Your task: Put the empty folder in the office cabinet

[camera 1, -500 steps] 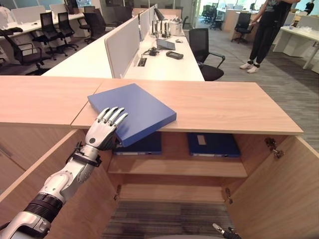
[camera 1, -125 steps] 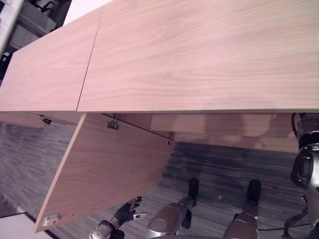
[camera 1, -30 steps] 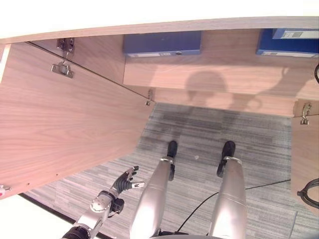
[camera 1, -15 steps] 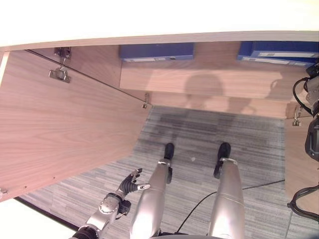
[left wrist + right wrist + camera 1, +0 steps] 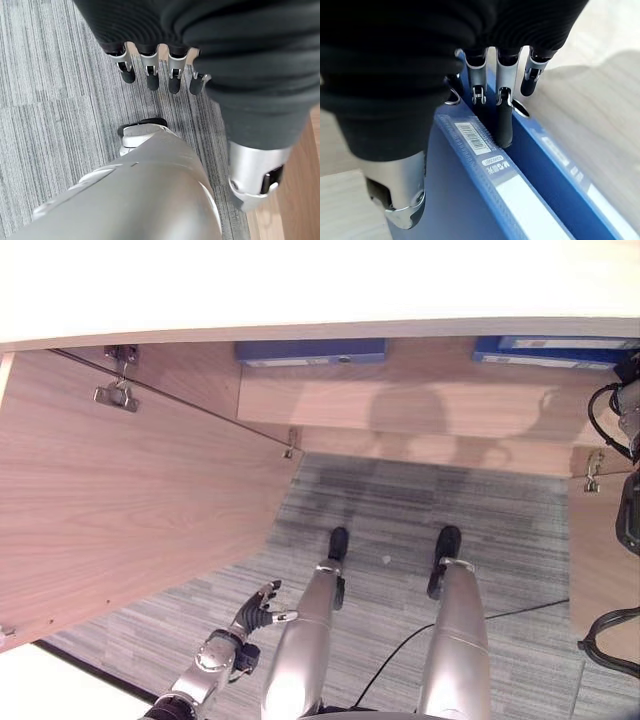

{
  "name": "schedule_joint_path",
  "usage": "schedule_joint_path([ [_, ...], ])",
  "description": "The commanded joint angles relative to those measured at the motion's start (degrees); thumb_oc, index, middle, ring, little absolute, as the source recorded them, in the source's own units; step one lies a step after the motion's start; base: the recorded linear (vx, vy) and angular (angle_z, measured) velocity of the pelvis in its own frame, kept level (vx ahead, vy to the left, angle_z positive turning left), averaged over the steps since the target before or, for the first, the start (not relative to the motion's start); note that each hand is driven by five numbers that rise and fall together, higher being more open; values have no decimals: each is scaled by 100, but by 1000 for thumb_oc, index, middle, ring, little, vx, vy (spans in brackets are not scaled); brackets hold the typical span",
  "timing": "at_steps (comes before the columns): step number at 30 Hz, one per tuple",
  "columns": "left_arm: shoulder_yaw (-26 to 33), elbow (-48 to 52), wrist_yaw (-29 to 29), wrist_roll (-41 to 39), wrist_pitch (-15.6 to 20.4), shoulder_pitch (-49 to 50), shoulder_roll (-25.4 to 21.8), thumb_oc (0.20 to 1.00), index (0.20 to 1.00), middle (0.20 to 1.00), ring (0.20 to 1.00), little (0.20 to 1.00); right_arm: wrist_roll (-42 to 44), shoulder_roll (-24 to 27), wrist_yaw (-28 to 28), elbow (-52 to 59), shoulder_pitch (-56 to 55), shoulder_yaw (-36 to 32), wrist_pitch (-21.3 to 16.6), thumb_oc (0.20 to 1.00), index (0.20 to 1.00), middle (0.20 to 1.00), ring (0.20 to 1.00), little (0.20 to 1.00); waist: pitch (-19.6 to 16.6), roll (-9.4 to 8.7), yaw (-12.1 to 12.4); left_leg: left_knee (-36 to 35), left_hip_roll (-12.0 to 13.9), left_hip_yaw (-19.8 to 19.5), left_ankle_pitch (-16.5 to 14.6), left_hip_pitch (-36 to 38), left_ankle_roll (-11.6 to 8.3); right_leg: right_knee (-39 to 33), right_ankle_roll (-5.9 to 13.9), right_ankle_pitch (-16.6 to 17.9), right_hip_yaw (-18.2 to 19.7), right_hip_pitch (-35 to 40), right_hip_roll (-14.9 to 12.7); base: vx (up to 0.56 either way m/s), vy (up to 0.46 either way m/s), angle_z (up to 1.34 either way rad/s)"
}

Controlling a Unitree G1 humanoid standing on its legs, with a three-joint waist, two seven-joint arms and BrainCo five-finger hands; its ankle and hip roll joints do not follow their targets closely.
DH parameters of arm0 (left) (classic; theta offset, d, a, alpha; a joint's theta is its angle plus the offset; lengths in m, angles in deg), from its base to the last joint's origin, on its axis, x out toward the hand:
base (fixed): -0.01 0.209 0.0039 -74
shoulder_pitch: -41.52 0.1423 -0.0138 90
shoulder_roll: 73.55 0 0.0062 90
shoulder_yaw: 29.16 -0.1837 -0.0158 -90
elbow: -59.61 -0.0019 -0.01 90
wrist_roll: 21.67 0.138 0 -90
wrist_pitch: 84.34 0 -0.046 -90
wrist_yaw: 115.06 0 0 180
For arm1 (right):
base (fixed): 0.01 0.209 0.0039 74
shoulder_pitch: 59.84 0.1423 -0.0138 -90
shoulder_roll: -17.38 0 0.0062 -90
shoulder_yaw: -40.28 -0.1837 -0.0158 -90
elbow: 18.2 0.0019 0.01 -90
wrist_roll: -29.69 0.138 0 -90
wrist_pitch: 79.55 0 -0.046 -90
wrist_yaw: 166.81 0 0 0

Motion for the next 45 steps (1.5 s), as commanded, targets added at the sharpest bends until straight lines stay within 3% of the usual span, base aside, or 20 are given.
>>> schedule_joint_path([
  [1, 283, -21, 159, -209, 82, 52, -399, 1000, 1000, 1000, 1000, 1000, -237, 419, 494, 409, 1001, 614, -321, 1000, 1000, 1000, 1000, 1000, 303, -49, 147, -69, 90, -284, -579, 258, 25, 481, 354, -1035, -107, 695, -107, 0, 0, 0],
  [9, 204, 310, 399, -312, 61, 164, -560, 1000, 1000, 1000, 1000, 1000, -453, 806, 671, 476, 1175, 987, -307, 1000, 1000, 1000, 1000, 1000, 260, -50, 213, -194, 90, -338, -508, 339, 15, 358, 377, -988, -155, 800, -147, 0, 0, 1],
  [15, 227, 294, 425, -298, 33, 80, -561, 1000, 1000, 1000, 1000, 1000, -397, 819, 759, 235, 680, 614, -200, 1000, 1000, 1000, 1000, 1000, 279, -37, 216, -308, 75, -362, -478, 413, 27, 195, 425, -924, -202, 922, -152, 0, 0, 0],
  [20, 326, 216, 400, -330, 17, 46, -505, 1000, 1000, 1000, 1000, 1000, -66, 538, 841, 431, 5, 185, -354, 1000, 1000, 1000, 1000, 1000, 335, -46, 183, -470, 89, -345, -403, 504, 27, 49, 441, -866, -213, 1004, -123, -21, 16, 4],
  [21, 354, 210, 400, -347, 20, 43, -489, 1000, 1000, 1000, 1000, 1000, 94, 405, 825, 659, -184, 79, -484, 1000, 1000, 1000, 1000, 1000, 391, -47, 176, -551, 92, -339, -196, 473, 32, -60, 419, -631, -263, 978, -129, -117, 47, 2],
  [24, 412, 246, 426, -401, 29, 65, -430, 1000, 1000, 1000, 1000, 1000, 353, 166, 872, 1349, -646, -112, -798, 1000, 1000, 1000, 1000, 1000, 422, -79, 116, -692, 105, -321, -124, 538, 27, -187, 438, -549, -276, 1013, -96, -45, 25, -7],
  [25, 502, 360, 507, -444, 38, 112, -363, 1000, 1000, 1000, 1000, 1000, 663, -64, 1055, 2331, -1247, -278, -1182, 1000, 1000, 1000, 1000, 1000, 481, -85, 40, -820, 119, -321, -77, 611, 20, -290, 459, -486, -279, 1048, -75, -6, 15, -11],
  [26, 493, 367, 509, -444, 36, 143, -397, 1000, 1000, 1000, 1000, 1000, 642, -94, 1009, 2427, -1369, -353, -1189, 1000, 1000, 1000, 1000, 1000, 459, -107, 52, -838, 121, -326, -68, 631, 20, -304, 459, -481, -287, 1070, -75, 1, 29, -14],
  [27, 694, 457, 686, -311, 78, 244, -222, 1000, 1000, 1000, 1000, 1000, 746, -594, 1567, 5178, -3371, -1003, -2065, 1000, 1000, 1000, 1000, 1000, 577, -115, -133, -1022, 136, -357, 14, 749, 22, -400, 487, -444, -315, 1119, -53, 1, 18, -15],
  [32, 999, 206, 713, 8, 240, 313, -112, 1000, 1000, 1000, 1000, 1000, -88, -1020, 1640, 6978, -4851, -1635, -2582, 1000, 1000, 1000, 1000, 1000, 600, -96, -225, -1237, 154, -394, 131, 827, 7, -568, 521, -390, -372, 1173, -63, 4, 9, -4],
  [39, 1303, 169, 686, 65, 352, 475, 64, 1000, 1000, 1000, 1000, 1000, -1968, -1843, 1290, 8524, -6266, -1608, -2619, 1000, 1000, 1000, 1000, 1000, 702, -74, -444, -1569, 236, -300, 283, 947, 8, -831, 554, -254, -334, 1164, -12, 1, 9, -1],
  [45, 1355, 148, 704, -24, 376, 508, 83, 1000, 1000, 1000, 1000, 1000, -2610, -2102, 1281, 8123, -6769, -1148, -2251, 1000, 1000, 1000, 1000, 1000, 742, -130, -550, -1630, 282, -252, 309, 1006, 21, -985, 551, -112, -271, 1200, 9, -12, -2, -9],
])
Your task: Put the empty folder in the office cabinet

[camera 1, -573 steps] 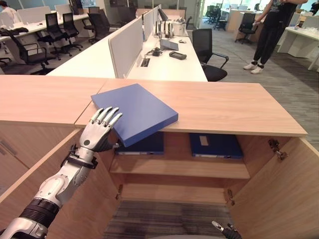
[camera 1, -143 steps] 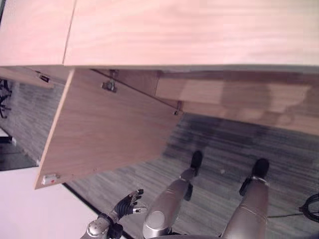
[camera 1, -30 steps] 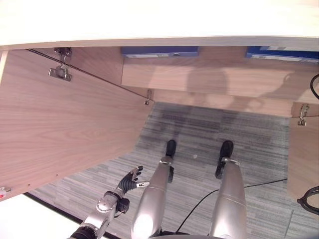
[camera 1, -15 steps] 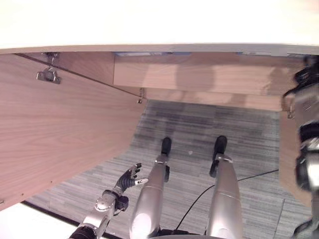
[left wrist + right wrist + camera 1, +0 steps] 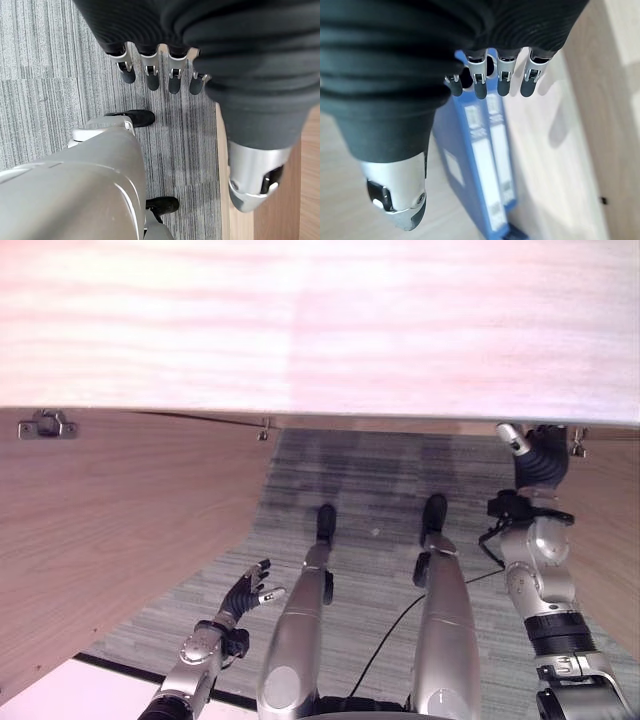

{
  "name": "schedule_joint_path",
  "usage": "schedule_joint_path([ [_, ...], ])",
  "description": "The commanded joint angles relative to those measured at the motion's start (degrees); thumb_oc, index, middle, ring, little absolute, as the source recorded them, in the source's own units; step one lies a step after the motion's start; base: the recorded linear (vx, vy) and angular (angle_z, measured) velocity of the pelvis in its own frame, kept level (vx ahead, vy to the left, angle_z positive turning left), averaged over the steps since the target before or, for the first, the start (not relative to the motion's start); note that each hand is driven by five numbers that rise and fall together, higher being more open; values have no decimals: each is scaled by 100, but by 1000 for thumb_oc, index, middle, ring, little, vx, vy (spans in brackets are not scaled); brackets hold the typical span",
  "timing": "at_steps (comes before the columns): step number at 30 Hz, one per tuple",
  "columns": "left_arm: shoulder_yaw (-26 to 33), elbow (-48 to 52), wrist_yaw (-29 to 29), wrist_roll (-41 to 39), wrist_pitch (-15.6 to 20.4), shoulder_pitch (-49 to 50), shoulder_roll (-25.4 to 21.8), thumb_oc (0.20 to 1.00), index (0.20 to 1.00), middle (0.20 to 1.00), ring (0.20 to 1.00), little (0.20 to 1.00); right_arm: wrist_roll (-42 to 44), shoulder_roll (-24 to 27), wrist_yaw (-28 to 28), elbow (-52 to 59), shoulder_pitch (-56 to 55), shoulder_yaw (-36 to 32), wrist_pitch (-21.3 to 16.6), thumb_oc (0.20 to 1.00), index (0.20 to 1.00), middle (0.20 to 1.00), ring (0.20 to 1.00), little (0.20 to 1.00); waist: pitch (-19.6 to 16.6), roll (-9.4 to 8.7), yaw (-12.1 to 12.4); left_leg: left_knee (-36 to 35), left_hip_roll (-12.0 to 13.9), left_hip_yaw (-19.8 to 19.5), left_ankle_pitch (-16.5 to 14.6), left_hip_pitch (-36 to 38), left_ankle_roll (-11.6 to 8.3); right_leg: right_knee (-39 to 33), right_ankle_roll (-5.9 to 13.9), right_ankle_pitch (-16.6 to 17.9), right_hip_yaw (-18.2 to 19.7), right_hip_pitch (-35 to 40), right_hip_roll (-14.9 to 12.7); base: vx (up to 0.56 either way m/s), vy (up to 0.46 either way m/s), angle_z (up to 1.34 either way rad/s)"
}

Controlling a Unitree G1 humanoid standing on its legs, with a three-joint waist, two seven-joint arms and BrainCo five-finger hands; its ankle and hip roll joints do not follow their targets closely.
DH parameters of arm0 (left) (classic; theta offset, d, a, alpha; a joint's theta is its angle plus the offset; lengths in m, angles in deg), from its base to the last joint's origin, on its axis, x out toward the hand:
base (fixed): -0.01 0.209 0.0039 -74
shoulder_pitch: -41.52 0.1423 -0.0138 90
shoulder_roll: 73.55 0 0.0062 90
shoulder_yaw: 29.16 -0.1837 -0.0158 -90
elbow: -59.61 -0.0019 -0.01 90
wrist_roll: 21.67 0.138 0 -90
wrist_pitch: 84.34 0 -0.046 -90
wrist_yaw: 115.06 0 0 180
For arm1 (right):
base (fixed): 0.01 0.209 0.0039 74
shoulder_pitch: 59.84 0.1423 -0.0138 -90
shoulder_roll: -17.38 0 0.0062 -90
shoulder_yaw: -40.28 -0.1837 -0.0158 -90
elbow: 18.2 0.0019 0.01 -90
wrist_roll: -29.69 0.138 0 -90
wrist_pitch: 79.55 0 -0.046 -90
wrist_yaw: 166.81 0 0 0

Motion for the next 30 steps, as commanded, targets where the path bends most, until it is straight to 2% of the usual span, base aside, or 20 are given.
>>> schedule_joint_path([
  [1, 73, -120, 4, 76, 95, 299, -165, 1000, 1000, 1000, 1000, 1000, -368, 67, 39, -86, 30, -88, -18, 1000, 1000, 1000, 1000, 1000, 41, 16, -61, -141, 79, -387, -220, 223, -19, 389, 432, -611, -115, 487, -177, 0, 0, 0],
  [5, 114, -128, -19, -61, 71, 223, -186, 1000, 1000, 1000, 1000, 1000, -613, 98, -165, -631, 259, -3, 187, 1000, 1000, 1000, 1000, 1000, 36, -4, -61, -106, 88, -378, -235, 207, -14, 332, 428, -560, -96, 514, -182, 0, 0, 0],
  [9, 126, -44, -11, -141, 57, 228, -237, 1000, 1000, 1000, 1000, 1000, -1451, 390, -631, -1003, 654, 13, 386, 1000, 1000, 1000, 1000, 1000, 17, 2, -19, -103, 76, -400, -227, 192, -14, 289, 431, -536, -106, 533, -181, -10, -14, -3],
  [12, 92, -24, -23, -126, 73, 211, -267, 1000, 1000, 1000, 1000, 1000, -1603, 483, -754, -1124, 919, -33, 414, 1000, 1000, 1000, 1000, 1000, 13, 8, 10, -88, 70, -414, -225, 162, -9, 285, 433, -532, -109, 529, -190, 0, 0, 0],
  [13, 80, -11, -14, -130, 80, 209, -283, 1000, 1000, 1000, 1000, 1000, -1601, 506, -770, -1123, 992, -55, 418, 476, 476, 476, 476, 476, 8, 9, 21, -90, 67, -422, -221, 146, -6, 282, 435, -534, -114, 528, -193, -10, -15, 3],
  [14, 65, -9, -7, -130, 80, 213, -289, 1000, 1000, 1000, 1000, 1000, -1616, 517, -789, -1136, 1043, -58, 394, 200, 200, 200, 200, 200, 9, 13, 31, -91, 68, -433, -217, 143, -3, 287, 436, -536, -118, 529, -197, 0, 0, 0],
  [25, 19, 28, 84, -36, 143, 260, -404, 1000, 1000, 1000, 1000, 1000, -3717, 1318, -1423, -963, 1422, 226, 803, 200, 200, 200, 200, 200, -12, -54, 108, 72, 29, -528, -259, 49, -8, 366, 449, -597, -166, 564, -236, -3, -3, 0],
  [30, -17, 64, 129, -37, 147, 229, -557, 1000, 1000, 1000, 1000, 1000, -3985, 1638, -1373, -1022, 1678, 357, 916, 200, 200, 200, 200, 200, -12, -120, 163, 398, -48, -548, -375, -145, -3, 575, 438, -683, -169, 507, -266, -17, -32, 14],
])
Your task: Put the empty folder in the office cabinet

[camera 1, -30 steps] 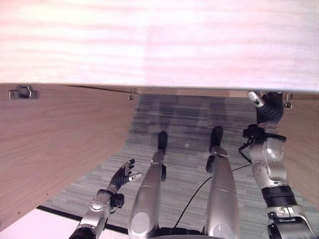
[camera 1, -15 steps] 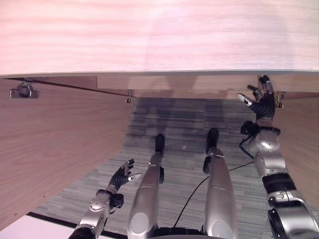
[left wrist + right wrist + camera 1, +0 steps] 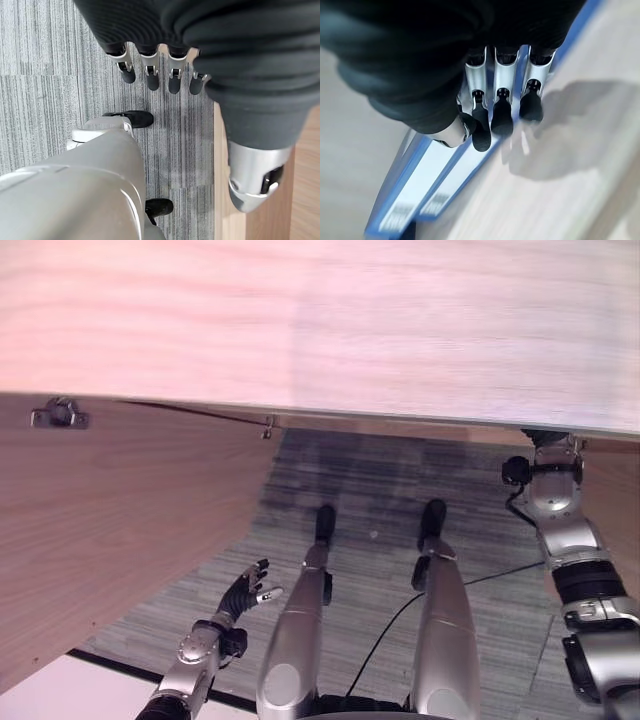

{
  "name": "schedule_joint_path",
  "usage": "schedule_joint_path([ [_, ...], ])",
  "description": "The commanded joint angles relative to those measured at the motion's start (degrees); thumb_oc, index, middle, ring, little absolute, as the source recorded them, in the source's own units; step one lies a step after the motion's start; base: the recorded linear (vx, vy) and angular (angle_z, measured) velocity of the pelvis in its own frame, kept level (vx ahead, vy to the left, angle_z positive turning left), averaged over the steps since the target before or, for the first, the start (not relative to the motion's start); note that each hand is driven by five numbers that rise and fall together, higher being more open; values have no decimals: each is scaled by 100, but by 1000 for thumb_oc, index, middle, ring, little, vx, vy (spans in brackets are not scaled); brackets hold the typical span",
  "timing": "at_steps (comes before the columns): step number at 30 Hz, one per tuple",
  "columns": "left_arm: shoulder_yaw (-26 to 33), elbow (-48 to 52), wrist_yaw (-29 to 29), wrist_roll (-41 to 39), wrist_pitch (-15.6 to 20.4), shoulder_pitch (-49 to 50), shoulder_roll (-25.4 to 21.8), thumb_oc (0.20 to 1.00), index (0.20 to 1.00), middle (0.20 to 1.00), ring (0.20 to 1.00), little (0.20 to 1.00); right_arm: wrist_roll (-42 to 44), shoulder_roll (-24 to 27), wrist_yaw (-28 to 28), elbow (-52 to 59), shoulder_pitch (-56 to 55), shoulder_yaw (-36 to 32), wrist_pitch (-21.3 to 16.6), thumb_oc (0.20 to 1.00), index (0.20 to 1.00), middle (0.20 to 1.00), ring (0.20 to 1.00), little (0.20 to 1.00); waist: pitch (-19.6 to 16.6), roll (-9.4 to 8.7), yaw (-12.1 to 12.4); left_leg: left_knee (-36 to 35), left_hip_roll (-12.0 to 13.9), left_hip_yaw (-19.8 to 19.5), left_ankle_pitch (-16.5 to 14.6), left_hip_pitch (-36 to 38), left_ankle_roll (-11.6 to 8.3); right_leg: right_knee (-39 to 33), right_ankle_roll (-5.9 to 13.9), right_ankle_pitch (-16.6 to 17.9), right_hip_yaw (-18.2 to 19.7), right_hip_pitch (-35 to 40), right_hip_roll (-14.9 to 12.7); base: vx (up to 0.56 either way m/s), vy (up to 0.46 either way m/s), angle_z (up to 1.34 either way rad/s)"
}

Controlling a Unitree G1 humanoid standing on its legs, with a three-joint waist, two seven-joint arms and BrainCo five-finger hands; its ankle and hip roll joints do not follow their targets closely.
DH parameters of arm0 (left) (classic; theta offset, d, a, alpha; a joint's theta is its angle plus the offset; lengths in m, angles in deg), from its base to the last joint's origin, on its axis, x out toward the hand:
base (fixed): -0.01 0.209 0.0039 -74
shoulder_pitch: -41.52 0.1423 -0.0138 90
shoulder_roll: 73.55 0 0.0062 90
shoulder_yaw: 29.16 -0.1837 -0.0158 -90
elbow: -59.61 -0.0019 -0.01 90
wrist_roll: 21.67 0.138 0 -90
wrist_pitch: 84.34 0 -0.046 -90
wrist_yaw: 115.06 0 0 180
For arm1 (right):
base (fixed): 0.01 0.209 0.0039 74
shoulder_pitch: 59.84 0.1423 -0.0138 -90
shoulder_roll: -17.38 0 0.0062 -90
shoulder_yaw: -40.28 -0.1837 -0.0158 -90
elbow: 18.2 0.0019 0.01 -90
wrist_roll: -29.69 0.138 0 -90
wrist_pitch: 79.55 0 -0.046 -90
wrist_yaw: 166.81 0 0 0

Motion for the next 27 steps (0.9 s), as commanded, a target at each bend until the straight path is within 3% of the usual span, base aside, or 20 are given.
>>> schedule_joint_path([
  [1, -21, 32, 62, 25, 129, 229, -420, 1000, 1000, 1000, 1000, 1000, -210, 275, -77, 433, 123, 44, -56, 200, 200, 200, 200, 200, -35, -86, -65, 386, -35, -368, -425, -176, -18, 644, 445, -707, 21, 325, -234, -20, -27, 12],
  [5, -71, 10, 141, -37, 97, 169, -480, 1000, 1000, 1000, 1000, 1000, -294, 483, 100, 59, 589, 422, 43, 200, 200, 200, 200, 200, -40, -123, 6, 574, -48, -384, -491, -294, -12, 738, 430, -727, 28, 301, -238, -12, -9, 4],
  [11, -175, 52, 290, -247, 37, 145, -748, 1000, 1000, 1000, 1000, 1000, 373, 670, 297, -1432, 1653, 985, 111, 200, 200, 200, 200, 200, -57, -83, 172, 903, -79, -406, -546, -532, -11, 895, 417, -786, 66, 225, -267, -48, 14, 2],
  [15, -266, 55, 300, -340, 13, 150, -941, 1000, 1000, 1000, 1000, 1000, 770, 713, 454, -2418, 2218, 1375, 152, 200, 200, 200, 200, 200, -52, -89, 238, 1571, -89, -376, -750, -888, 12, 1365, 389, -964, 150, 17, -307, -29, 12, 2],
  [16, -297, 68, 272, -385, 12, 148, -990, 1000, 1000, 1000, 1000, 1000, 931, 712, 520, -2719, 2363, 1481, 161, 200, 200, 200, 200, 200, -36, -101, 254, 1902, -79, -376, -858, -1049, 16, 1629, 379, -1056, 174, -100, -334, 72, -29, -3],
  [17, -308, 28, 259, -399, -2, 121, -1007, 1000, 1000, 1000, 1000, 1000, 1003, 697, 564, -2846, 2448, 1550, 179, 200, 200, 200, 200, 200, -44, -124, 255, 2162, -53, -374, -1146, -1084, 11, 1844, 391, -1357, 210, -101, -333, -33, 4, -4],
  [18, -306, 19, 238, -410, 0, 94, -1015, 1000, 1000, 1000, 1000, 1000, 1099, 679, 590, -2986, 2522, 1580, 181, 200, 200, 200, 200, 200, -21, -122, 262, 2225, -62, -384, -973, -1224, 16, 1852, 367, -1174, 186, -215, -338, 65, -29, -5],
  [19, -316, 4, 201, -469, -11, 79, -1031, 1000, 1000, 1000, 1000, 1000, 1262, 650, 640, -3145, 2618, 1635, 205, 200, 200, 200, 200, 200, -20, -138, 275, 2483, -30, -375, -1280, -1255, 20, 2089, 390, -1469, 211, -228, -324, -29, 7, -7],
  [27, -488, -6, 207, -477, -15, 120, -1104, 1000, 1000, 1000, 1000, 1000, 1516, 636, 770, -3992, 3265, 1963, 266, 200, 200, 200, 200, 200, -96, -83, 384, 2710, -16, -357, -1365, -1493, 38, 2264, 387, -1565, 190, -408, -285, 2, 5, -4],
])
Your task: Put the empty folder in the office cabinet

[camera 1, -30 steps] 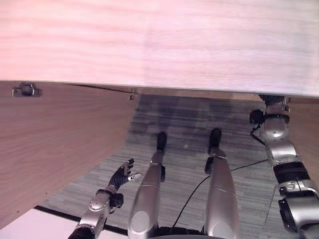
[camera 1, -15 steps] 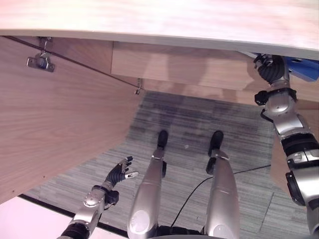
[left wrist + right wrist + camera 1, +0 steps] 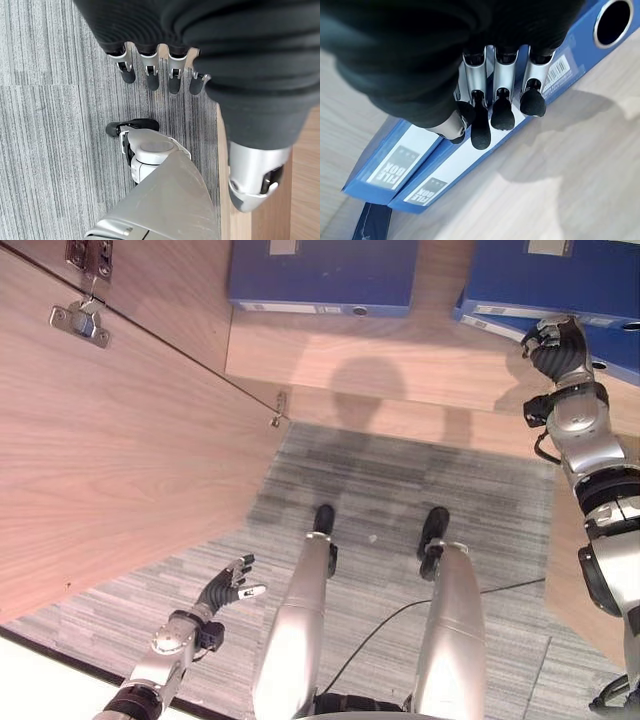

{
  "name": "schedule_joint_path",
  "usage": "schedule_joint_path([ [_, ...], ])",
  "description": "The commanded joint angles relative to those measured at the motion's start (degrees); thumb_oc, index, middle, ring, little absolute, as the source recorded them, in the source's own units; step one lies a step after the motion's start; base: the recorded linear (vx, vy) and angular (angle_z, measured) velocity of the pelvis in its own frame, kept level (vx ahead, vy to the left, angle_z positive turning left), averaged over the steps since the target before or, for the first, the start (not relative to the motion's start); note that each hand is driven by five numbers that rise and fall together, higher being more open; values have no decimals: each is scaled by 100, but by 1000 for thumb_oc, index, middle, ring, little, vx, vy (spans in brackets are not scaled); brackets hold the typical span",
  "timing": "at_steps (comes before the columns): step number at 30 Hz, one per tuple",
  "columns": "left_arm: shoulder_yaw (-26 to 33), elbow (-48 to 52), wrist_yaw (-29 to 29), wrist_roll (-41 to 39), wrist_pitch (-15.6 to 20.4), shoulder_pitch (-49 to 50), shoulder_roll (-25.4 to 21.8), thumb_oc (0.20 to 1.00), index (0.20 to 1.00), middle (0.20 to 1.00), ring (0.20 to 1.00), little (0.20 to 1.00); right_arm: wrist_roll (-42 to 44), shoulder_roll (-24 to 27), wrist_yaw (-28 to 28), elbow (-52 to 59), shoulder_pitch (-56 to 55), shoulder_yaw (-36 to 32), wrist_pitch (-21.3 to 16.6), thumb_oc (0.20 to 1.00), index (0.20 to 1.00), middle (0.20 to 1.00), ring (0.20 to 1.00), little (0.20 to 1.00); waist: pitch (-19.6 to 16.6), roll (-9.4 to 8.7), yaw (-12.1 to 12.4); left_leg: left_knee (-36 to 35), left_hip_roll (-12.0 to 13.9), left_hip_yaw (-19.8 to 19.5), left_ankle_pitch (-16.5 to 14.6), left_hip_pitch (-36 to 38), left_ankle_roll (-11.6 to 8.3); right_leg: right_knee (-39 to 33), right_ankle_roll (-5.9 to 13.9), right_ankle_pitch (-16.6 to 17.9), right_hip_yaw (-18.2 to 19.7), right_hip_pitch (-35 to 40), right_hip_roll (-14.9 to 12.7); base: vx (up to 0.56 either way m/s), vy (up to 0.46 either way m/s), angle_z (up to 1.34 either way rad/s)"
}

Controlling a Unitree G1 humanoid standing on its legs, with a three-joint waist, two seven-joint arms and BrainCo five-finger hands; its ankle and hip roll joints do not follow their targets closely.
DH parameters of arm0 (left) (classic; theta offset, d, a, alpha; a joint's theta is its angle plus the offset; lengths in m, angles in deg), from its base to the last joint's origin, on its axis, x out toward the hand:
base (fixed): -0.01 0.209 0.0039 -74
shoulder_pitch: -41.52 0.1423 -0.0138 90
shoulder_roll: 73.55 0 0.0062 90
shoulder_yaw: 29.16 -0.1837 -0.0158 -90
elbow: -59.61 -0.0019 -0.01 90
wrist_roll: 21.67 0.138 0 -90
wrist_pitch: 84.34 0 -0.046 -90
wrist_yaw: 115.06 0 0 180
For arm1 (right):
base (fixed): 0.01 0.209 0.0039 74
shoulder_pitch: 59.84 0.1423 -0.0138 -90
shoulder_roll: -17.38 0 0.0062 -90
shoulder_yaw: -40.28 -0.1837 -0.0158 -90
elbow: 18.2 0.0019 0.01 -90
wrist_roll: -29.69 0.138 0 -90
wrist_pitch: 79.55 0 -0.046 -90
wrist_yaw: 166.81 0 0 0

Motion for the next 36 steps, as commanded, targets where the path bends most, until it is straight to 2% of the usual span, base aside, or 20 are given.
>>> schedule_joint_path([
  [1, -185, -29, 0, -157, 64, 314, -352, 1000, 1000, 1000, 1000, 1000, 393, 360, -5, -579, 290, 202, 113, 200, 200, 200, 200, 200, -178, 46, 161, -372, 155, -264, -165, -19, -55, 578, 323, -1053, 18, 453, -138, 3, 11, -4],
  [11, -480, 199, 71, -102, 53, 369, -614, 1000, 1000, 1000, 1000, 1000, 603, 1149, -77, -1378, 1360, 755, 262, 200, 200, 200, 200, 200, -330, 100, 288, -400, 133, -313, -131, -133, -66, 610, 303, -1099, -12, 350, -178, 2, -2, 1],
  [18, -484, 246, 124, -97, 19, 429, -604, 1000, 1000, 1000, 1000, 1000, 1032, 1515, -126, -1384, 1194, 489, 215, 200, 200, 200, 200, 200, -384, 78, 277, -564, 139, -371, -75, -102, -82, 465, 300, -1099, -78, 458, -204, 20, -14, 6],
  [20, -407, 180, 126, -92, 21, 399, -474, 1000, 1000, 1000, 1000, 1000, 1421, 1443, -78, -794, 691, 150, 12, 200, 200, 200, 200, 200, -360, 46, 240, -660, 158, -378, -39, -61, -93, 404, 303, -1083, -81, 492, -192, 39, -18, 1],
  [22, -209, 163, 77, 40, 55, 485, -267, 1000, 1000, 1000, 1000, 1000, 1417, 1257, -292, 1203, -651, -709, -374, 200, 200, 200, 200, 200, -298, -32, 125, -746, 169, -378, -10, -22, -96, 341, 310, -1058, -80, 515, -164, -13, -33, 11],
  [23, -57, 132, 34, 96, 87, 497, -113, 1000, 1000, 1000, 1000, 1000, 1305, 1033, -389, 2132, -1363, -1254, -567, 200, 200, 200, 200, 200, -216, -24, 41, -867, 149, -401, 217, -48, -81, 225, 283, -834, -113, 471, -168, 28, -43, 11],
  [24, -78, 127, 34, 94, 86, 504, -133, 1000, 1000, 1000, 1000, 1000, 1287, 1024, -397, 2181, -1448, -1313, -550, 200, 200, 200, 200, 200, -250, -50, 54, -772, 160, -390, -15, 2, -84, 331, 311, -1066, -82, 519, -163, 24, -34, -2],
  [25, 110, 73, -10, 188, 110, 497, 39, 1000, 1000, 1000, 1000, 1000, 1003, 693, -429, 3127, -2218, -1854, -715, 200, 200, 200, 200, 200, -189, -40, -41, -797, 143, -402, -8, 8, -65, 312, 323, -1061, -102, 522, -167, 112, -50, -5],
  [26, 157, 55, -26, 211, 119, 475, 57, 1000, 1000, 1000, 1000, 1000, 922, 585, -433, 3350, -2406, -1971, -729, 200, 200, 200, 200, 200, -172, -34, -61, -801, 138, -400, -12, 7, -61, 312, 325, -1061, -97, 513, -167, 0, 0, 0],
  [27, 178, 45, -32, 230, 124, 462, 67, 1000, 1000, 1000, 1000, 1000, 839, 488, -426, 3473, -2517, -2045, -733, 200, 200, 200, 200, 200, -160, -28, -70, -803, 130, -396, -15, 8, -57, 311, 324, -1060, -88, 509, -166, -91, 39, -3],
  [28, 238, -2, -46, 230, 125, 426, 112, 1000, 1000, 1000, 1000, 1000, 759, 264, -429, 3584, -2676, -2141, -722, 200, 200, 200, 200, 200, -98, -11, -78, -908, 108, -388, 212, -28, -51, 208, 299, -815, -104, 451, -171, -93, 48, -6],
  [31, 292, 6, -62, 184, 116, 385, 127, 1000, 1000, 1000, 1000, 1000, 652, 44, -400, 3500, -2698, -2070, -661, 200, 200, 200, 200, 200, -58, -3, -111, -961, 114, -342, 227, 5, -42, 169, 292, -775, -71, 444, -165, -32, 23, -8],
  [35, 329, 11, -69, 54, 84, 355, 105, 1000, 1000, 1000, 1000, 1000, 750, -95, -382, 2799, -2458, -2006, -558, 200, 200, 200, 200, 200, -44, 21, -133, -917, 108, -295, 190, -3, -22, 166, 275, -766, -37, 442, -158, 40, -1, -2],
  [36, 321, 11, -59, -16, 75, 365, 72, 1000, 1000, 1000, 1000, 1000, 917, -52, -375, 2355, -2280, -1991, -520, 200, 200, 200, 200, 200, -72, 24, -130, -815, 126, -276, -39, 38, -24, 264, 308, -981, -7, 494, -159, 133, -31, -2],
])
